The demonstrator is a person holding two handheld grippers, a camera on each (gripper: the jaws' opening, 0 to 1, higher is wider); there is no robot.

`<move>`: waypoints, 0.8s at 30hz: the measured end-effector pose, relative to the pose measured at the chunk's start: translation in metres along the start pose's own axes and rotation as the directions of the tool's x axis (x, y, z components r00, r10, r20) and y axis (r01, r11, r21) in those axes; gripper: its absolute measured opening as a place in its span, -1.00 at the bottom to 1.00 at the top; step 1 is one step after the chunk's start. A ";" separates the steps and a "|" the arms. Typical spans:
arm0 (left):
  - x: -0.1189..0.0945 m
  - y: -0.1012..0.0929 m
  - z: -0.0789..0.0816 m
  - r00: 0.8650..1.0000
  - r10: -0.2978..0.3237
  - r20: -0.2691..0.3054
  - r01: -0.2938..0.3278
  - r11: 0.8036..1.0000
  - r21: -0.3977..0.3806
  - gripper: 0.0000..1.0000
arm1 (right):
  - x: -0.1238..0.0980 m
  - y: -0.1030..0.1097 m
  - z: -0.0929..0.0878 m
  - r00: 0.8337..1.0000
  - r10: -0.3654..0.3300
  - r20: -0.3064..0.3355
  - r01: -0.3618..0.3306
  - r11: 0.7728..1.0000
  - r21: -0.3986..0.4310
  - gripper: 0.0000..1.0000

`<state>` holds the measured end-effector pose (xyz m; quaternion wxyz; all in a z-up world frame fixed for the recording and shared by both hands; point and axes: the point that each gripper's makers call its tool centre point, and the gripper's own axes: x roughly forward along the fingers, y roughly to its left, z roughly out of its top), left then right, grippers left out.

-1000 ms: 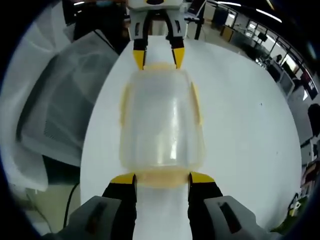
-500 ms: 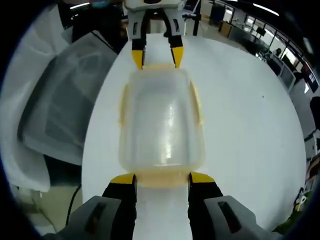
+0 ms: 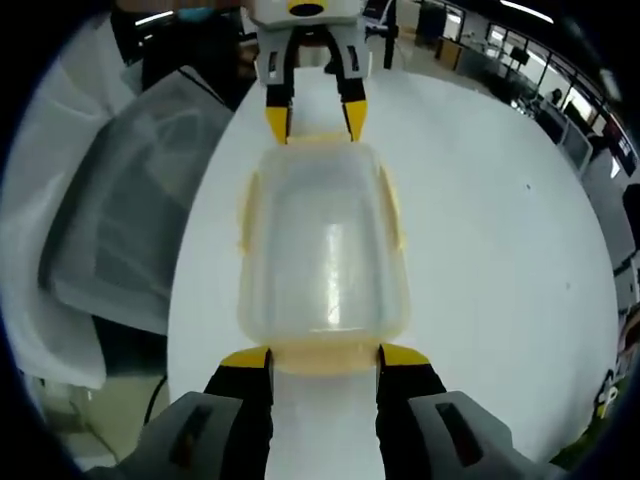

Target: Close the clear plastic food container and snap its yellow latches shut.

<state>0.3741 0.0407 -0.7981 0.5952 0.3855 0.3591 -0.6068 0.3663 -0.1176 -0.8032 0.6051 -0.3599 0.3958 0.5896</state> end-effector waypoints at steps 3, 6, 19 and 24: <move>0.000 0.000 0.000 1.000 -0.002 0.003 0.002 1.000 0.005 -0.24 | 0.000 0.000 0.000 1.000 0.004 -0.001 -0.004 1.000 0.005 -0.23; 0.001 0.000 0.000 1.000 -0.009 0.009 0.009 1.000 0.002 -0.24 | 0.000 0.000 0.000 1.000 0.005 -0.002 -0.005 1.000 0.007 -0.23; 0.001 0.000 -0.001 1.000 -0.008 0.024 0.008 1.000 0.006 -0.23 | 0.001 0.001 0.000 1.000 0.003 -0.009 -0.003 1.000 0.008 -0.23; 0.001 -0.001 -0.001 0.999 0.000 0.033 0.000 1.000 0.019 -0.20 | 0.002 0.002 -0.002 1.000 -0.007 -0.012 0.007 1.000 0.012 -0.20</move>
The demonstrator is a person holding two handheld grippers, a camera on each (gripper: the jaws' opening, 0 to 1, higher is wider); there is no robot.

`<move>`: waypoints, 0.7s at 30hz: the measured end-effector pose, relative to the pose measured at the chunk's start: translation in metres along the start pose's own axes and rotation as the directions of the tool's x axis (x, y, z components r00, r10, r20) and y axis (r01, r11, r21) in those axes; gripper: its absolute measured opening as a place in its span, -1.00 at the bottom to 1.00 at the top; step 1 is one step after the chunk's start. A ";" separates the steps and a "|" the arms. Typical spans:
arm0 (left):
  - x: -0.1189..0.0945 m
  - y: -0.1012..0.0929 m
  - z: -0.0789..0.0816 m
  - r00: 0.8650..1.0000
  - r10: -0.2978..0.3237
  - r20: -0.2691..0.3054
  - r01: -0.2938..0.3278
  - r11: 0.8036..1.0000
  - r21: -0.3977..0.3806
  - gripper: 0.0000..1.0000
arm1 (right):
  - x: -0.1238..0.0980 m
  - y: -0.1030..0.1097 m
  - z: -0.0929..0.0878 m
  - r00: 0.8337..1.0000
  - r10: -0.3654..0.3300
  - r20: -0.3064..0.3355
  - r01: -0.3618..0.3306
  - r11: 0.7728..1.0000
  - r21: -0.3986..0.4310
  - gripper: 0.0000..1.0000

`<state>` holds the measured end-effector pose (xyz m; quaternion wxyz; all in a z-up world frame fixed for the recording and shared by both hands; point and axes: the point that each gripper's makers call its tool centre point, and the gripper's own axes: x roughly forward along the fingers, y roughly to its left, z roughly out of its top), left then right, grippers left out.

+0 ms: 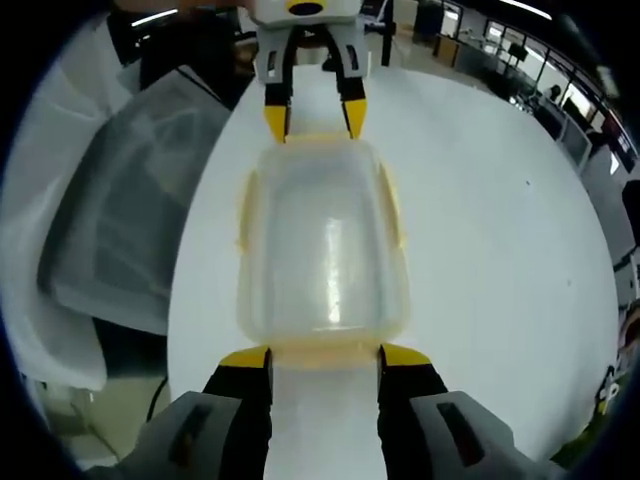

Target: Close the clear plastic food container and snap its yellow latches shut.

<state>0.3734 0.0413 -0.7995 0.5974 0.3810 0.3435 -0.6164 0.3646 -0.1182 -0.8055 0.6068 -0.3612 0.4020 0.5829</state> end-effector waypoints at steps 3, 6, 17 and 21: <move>0.002 0.000 -0.009 1.000 0.011 -0.010 -0.011 1.000 -0.003 0.03 | 0.002 0.003 -0.006 1.000 0.001 -0.020 -0.001 1.000 0.006 -0.13; -0.002 0.002 -0.013 0.999 0.036 0.004 -0.036 0.999 -0.023 0.18 | -0.001 0.003 -0.014 0.999 -0.016 -0.045 0.017 1.000 0.005 -0.07; -0.030 0.013 -0.012 0.981 0.155 0.121 -0.120 0.960 -0.255 0.05 | -0.026 0.001 -0.008 0.996 -0.066 0.054 0.047 0.951 0.305 -0.19; -0.042 0.020 0.000 0.959 0.197 0.202 -0.095 0.900 -0.426 0.05 | -0.038 -0.012 0.000 0.985 -0.135 0.109 0.060 0.854 0.517 -0.22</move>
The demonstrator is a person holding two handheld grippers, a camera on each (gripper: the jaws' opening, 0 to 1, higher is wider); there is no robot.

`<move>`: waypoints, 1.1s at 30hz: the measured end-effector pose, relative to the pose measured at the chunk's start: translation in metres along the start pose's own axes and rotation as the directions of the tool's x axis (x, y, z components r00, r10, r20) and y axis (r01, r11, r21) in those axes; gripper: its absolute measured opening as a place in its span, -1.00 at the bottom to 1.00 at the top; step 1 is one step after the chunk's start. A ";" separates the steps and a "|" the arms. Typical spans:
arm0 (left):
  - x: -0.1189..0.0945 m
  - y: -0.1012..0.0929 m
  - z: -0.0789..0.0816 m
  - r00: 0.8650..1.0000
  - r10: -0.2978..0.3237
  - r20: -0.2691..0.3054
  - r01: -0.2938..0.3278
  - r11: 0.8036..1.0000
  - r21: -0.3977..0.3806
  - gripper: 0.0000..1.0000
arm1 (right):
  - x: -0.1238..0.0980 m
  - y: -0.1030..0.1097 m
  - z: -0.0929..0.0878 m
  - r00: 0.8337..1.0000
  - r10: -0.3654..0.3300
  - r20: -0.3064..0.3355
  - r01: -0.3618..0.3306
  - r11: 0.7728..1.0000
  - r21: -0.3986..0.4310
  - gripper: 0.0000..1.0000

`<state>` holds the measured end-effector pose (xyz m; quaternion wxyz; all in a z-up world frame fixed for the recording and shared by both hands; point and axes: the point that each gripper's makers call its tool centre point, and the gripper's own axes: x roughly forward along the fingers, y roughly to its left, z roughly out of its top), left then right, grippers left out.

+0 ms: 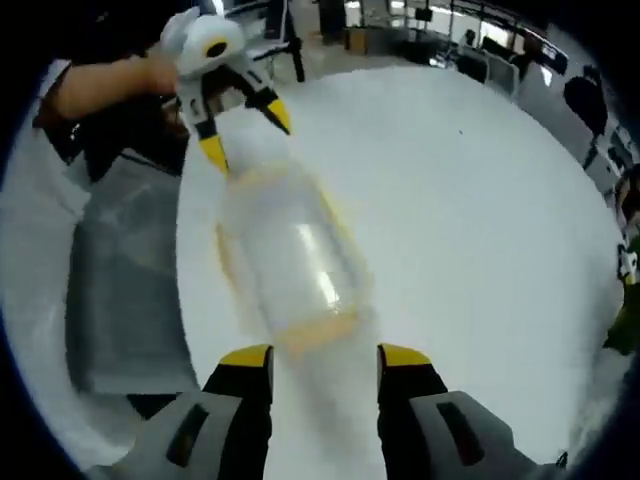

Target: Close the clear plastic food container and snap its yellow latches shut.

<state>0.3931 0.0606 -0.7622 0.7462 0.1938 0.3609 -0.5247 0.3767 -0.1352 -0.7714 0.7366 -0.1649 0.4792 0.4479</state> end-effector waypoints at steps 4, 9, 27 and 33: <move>-0.001 0.001 0.002 0.999 0.040 0.000 -0.039 0.991 -0.131 0.02 | -0.003 -0.003 0.009 0.999 -0.024 0.039 0.017 0.986 0.167 -0.28; 0.003 0.000 0.001 0.997 0.075 -0.003 -0.073 0.963 -0.260 0.01 | 0.000 -0.003 0.011 0.998 -0.062 0.033 0.051 0.964 0.262 -0.28; 0.023 -0.012 -0.006 0.990 0.132 -0.043 -0.129 0.768 -0.628 -0.12 | 0.019 -0.001 0.007 0.992 -0.116 0.043 0.073 0.828 0.556 -0.32; 0.033 -0.020 -0.011 0.992 0.118 -0.051 -0.122 0.728 -0.675 -0.22 | 0.030 0.004 0.003 0.994 -0.108 0.021 0.078 0.825 0.560 -0.35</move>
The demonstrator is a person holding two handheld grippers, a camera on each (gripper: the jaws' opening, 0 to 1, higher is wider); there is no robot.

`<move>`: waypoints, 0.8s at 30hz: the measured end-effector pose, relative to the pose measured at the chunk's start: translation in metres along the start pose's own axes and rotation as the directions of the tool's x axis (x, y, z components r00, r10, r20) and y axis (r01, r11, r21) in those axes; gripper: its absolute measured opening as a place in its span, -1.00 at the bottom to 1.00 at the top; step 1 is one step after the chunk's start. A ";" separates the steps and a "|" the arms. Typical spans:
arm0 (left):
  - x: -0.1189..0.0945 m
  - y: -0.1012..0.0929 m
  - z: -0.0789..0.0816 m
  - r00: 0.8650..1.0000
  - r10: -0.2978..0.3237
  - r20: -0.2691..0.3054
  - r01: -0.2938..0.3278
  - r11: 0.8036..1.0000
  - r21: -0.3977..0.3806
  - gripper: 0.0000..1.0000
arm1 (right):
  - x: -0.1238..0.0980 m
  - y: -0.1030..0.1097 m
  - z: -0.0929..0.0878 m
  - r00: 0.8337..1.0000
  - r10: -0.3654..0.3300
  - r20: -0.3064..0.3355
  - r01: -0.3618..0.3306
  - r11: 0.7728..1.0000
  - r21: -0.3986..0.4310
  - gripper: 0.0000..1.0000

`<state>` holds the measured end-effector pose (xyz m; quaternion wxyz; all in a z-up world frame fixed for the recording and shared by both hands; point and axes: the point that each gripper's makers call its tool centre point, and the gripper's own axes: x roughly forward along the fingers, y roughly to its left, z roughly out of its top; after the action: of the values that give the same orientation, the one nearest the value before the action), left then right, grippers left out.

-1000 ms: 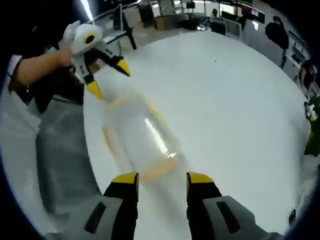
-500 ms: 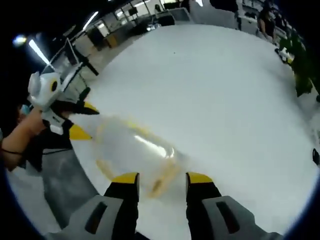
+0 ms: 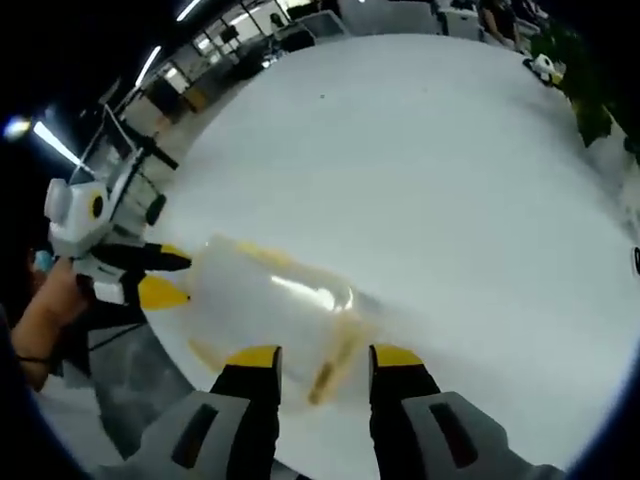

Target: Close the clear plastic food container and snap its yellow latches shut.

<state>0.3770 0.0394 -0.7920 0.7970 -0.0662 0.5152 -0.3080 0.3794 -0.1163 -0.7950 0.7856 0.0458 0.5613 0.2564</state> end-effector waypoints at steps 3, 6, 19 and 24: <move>0.003 -0.005 -0.005 1.000 -0.008 -0.016 0.009 1.000 0.013 -0.29 | 0.002 0.002 0.000 1.000 0.017 0.000 -0.017 1.000 0.023 -0.40; 0.005 -0.005 -0.006 1.000 -0.010 -0.019 0.010 1.000 0.009 -0.32 | 0.001 0.004 0.000 1.000 0.017 -0.013 -0.017 1.000 0.008 -0.43; -0.002 -0.009 -0.001 0.999 -0.037 -0.039 0.039 0.998 0.056 -0.47 | 0.005 0.004 -0.003 0.999 0.034 -0.035 -0.033 0.999 0.027 -0.53; 0.000 -0.008 -0.004 0.997 -0.055 -0.046 0.056 0.998 0.041 -0.45 | 0.005 0.004 -0.003 0.999 0.032 -0.017 -0.031 0.998 0.049 -0.52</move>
<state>0.3708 0.0337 -0.7906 0.7778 -0.0565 0.5241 -0.3423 0.3767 -0.1111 -0.7988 0.7751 0.0716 0.5736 0.2552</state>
